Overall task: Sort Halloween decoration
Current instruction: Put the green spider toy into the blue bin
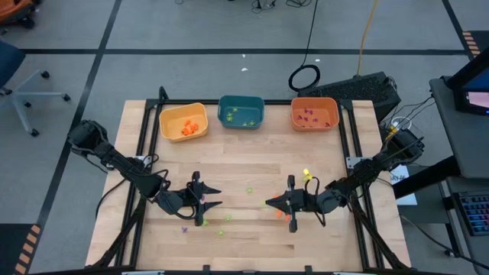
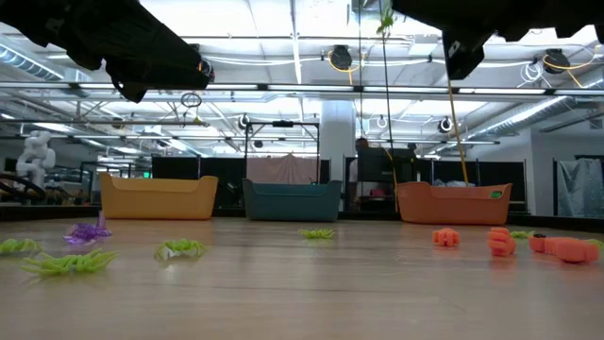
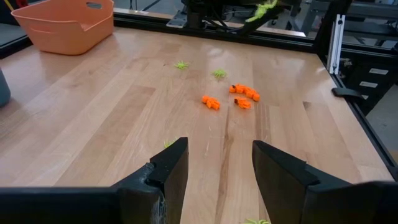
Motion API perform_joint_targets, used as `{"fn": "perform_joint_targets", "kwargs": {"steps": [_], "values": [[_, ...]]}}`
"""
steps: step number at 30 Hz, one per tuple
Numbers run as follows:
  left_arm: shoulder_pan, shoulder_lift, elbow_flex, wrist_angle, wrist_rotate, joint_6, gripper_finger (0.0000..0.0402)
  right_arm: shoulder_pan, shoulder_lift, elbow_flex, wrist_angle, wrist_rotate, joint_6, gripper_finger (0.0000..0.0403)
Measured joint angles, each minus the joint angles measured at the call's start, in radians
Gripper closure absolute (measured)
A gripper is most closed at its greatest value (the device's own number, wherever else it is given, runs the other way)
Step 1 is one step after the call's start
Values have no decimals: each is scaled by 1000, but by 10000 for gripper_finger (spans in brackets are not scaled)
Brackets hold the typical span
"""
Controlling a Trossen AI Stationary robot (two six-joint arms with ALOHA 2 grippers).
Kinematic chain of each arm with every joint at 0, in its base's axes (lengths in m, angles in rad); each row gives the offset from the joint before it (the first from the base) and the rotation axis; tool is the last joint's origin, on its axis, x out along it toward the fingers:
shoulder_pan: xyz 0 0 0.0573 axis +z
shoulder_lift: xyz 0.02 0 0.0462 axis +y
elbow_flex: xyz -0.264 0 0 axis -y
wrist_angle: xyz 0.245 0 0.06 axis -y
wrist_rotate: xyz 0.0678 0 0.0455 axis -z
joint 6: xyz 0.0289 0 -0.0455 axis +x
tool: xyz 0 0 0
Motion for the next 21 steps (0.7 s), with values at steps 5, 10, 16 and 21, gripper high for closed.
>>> {"fn": "perform_joint_targets", "kwargs": {"steps": [5,10,16,21], "values": [[0,0,0,0,0,2,226,-16,0,0,-40,65,1,403],[0,0,0,0,0,2,226,-57,0,0,-48,65,1,403],[0,0,0,0,0,4,226,-96,0,0,-152,63,67,403],[0,0,0,-1,0,8,226,-81,0,0,-304,-14,287,402]]}}
